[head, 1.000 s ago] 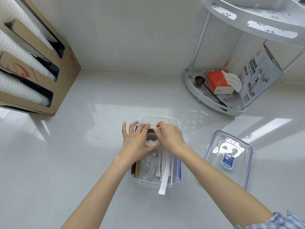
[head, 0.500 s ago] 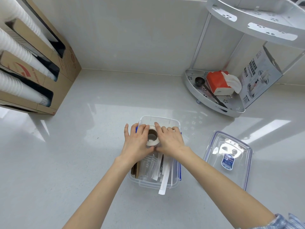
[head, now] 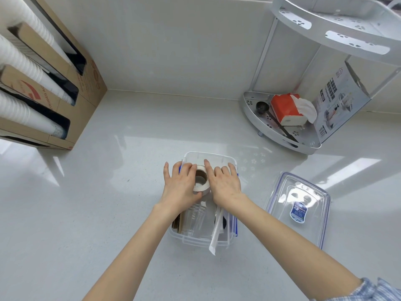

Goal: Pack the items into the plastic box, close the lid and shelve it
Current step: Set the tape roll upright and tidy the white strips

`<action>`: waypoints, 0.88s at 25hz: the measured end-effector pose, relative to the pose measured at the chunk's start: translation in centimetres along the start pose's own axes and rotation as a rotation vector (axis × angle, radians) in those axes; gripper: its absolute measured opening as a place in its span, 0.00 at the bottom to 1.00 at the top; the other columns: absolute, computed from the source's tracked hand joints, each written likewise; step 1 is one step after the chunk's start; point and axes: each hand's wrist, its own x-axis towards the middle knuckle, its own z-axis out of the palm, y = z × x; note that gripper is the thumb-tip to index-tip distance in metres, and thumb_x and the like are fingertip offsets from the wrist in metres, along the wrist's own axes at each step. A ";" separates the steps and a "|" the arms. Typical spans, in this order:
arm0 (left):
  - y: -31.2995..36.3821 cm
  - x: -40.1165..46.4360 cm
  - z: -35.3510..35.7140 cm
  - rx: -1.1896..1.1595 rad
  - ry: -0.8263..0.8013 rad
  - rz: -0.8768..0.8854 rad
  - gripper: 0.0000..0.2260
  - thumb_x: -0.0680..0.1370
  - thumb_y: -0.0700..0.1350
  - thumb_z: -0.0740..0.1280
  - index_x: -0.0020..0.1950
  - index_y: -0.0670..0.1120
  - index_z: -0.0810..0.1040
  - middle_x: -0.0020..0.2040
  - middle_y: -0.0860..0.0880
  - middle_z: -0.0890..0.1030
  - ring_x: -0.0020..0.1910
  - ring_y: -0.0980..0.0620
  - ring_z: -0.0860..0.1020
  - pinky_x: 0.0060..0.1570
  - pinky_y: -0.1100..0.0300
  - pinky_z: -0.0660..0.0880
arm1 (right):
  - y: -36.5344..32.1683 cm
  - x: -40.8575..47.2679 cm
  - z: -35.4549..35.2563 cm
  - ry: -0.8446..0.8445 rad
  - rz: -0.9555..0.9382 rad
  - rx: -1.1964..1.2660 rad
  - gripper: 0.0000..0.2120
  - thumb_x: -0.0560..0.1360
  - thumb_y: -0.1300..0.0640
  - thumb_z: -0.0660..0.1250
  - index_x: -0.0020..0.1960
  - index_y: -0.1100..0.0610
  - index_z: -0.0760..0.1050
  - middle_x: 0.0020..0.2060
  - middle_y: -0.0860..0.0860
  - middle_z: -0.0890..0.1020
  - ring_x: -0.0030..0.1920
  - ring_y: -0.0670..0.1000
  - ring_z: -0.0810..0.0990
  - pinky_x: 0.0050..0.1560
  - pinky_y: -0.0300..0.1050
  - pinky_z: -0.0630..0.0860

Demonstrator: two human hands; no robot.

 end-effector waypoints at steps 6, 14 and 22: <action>0.0 -0.4 -0.6 -0.042 -0.006 -0.007 0.29 0.74 0.52 0.63 0.71 0.46 0.56 0.74 0.47 0.57 0.73 0.45 0.50 0.72 0.43 0.41 | 1.2 -0.8 0.0 0.067 -0.065 0.146 0.35 0.74 0.60 0.59 0.75 0.60 0.44 0.68 0.59 0.68 0.73 0.56 0.60 0.75 0.51 0.41; 2.8 -4.5 -1.5 -0.225 0.034 0.067 0.13 0.76 0.53 0.58 0.52 0.47 0.75 0.49 0.50 0.82 0.50 0.48 0.78 0.46 0.56 0.72 | 4.2 -5.8 -1.0 0.336 0.117 0.808 0.17 0.75 0.57 0.61 0.64 0.56 0.69 0.58 0.54 0.73 0.59 0.53 0.74 0.61 0.45 0.69; 4.9 -5.4 1.0 -0.142 -0.230 0.005 0.13 0.75 0.52 0.60 0.51 0.45 0.77 0.51 0.45 0.82 0.53 0.45 0.77 0.50 0.55 0.72 | 3.6 -9.0 0.6 0.069 0.251 0.929 0.07 0.75 0.51 0.62 0.47 0.53 0.66 0.33 0.48 0.74 0.41 0.52 0.73 0.39 0.44 0.68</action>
